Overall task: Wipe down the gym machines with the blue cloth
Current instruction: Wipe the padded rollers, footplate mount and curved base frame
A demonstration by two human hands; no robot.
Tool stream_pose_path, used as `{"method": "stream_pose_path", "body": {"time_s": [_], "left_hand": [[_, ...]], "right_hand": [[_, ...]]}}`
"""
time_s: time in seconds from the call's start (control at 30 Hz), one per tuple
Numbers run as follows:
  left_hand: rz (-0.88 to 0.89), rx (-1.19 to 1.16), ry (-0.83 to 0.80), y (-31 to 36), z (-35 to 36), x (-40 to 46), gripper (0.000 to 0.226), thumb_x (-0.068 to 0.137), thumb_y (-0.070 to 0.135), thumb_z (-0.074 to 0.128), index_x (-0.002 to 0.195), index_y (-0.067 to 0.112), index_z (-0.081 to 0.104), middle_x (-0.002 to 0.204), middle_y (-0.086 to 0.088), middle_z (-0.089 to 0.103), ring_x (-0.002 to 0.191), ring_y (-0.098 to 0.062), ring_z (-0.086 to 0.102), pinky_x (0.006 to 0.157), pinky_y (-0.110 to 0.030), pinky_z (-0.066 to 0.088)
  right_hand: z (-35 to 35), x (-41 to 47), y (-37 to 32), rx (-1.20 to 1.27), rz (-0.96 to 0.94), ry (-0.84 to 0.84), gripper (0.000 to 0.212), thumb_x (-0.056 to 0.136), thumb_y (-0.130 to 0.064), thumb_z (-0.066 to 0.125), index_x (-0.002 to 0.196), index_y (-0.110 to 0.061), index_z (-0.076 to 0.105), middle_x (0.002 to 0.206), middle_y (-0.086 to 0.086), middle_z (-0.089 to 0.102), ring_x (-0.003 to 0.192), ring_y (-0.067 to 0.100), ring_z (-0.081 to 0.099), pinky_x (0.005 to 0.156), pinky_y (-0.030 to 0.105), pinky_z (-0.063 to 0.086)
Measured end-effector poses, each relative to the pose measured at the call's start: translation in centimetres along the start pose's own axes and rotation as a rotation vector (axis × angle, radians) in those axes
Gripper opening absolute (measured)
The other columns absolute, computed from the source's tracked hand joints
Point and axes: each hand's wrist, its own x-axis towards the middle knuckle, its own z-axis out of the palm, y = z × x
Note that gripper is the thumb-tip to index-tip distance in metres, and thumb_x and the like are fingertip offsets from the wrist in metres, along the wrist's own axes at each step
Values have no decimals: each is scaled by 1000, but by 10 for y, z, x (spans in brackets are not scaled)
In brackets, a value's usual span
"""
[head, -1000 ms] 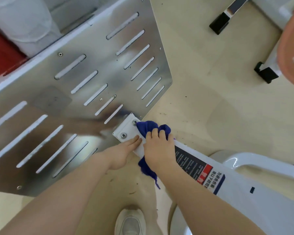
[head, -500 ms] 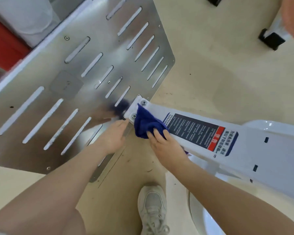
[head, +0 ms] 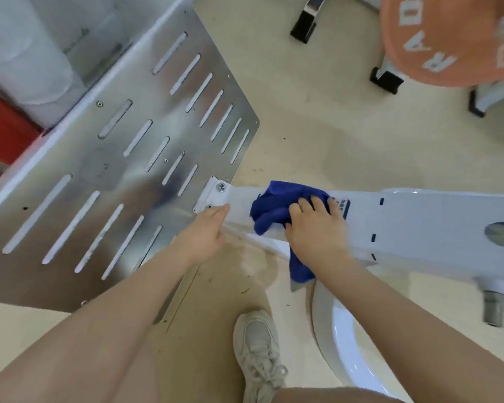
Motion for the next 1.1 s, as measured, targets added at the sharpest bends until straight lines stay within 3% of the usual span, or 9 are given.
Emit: {"method": "stream_pose_path", "body": {"time_s": [0.23,0.3,0.4,0.53,0.6,0.73,0.83,1.0,1.1], "left_hand": [[103,9,-60,72,-16,-23,60,92,3,35,149,13,16,156,0,16,142,-14,17,110,-20,15],[128,19,-106,93,-15,-22,60,93,3,35,149,13,15,156,0,15,142,-14,17,111,-20,14],[175,4,-157,125,-10,-21,61,93,2,35,149,14,14,157,1,12,144,-12,13,109,-15,9],[205,-148,-216,162,3,-23,67,91,-3,34,149,20,11,156,7,12,143,-9,13,101,-7,9],[199,-225,-220,172,8,-24,66,92,-3,36,149,18,12,156,4,11,143,-9,11,105,-10,8],[280,-244,-226,194,11,-20,67,91,-1,39,148,26,15,157,8,8,143,-7,9,111,-17,8],[305,-231,-224,209,11,-13,69,91,0,39,148,30,15,156,13,4,143,-4,5,108,-15,7],[329,-113,-291,207,9,-8,73,89,1,41,148,34,13,155,17,-1,143,-3,2,102,-12,10],[316,-70,-346,207,3,-5,73,90,1,41,148,34,11,154,18,-3,143,-3,0,107,-14,11]], "right_hand": [[-38,-36,40,-82,156,-109,49,98,-21,25,145,-5,23,156,13,15,144,27,11,116,43,8],[-47,-57,77,-92,294,40,49,95,-16,26,142,-3,33,151,16,28,140,28,24,115,43,16],[-53,-82,104,-153,408,315,50,80,-11,26,109,1,66,115,18,64,109,31,58,97,42,45],[-40,-74,70,2,226,73,49,96,-18,29,142,-2,29,150,15,29,138,30,25,114,41,14],[-43,-77,71,-10,183,53,48,97,-20,31,142,-4,31,151,11,29,139,27,22,115,39,12],[-54,-109,119,-13,388,222,41,92,-14,39,130,-6,48,142,9,44,132,27,36,111,40,23],[-53,-122,136,49,604,436,35,69,-7,56,102,-2,69,114,12,66,104,30,61,93,40,46],[-49,-123,129,1,419,406,38,68,-11,48,95,-5,73,103,10,71,95,26,67,85,36,51],[-58,-138,165,81,521,492,37,70,-12,41,89,-2,72,100,14,71,95,30,66,90,38,47]]}}
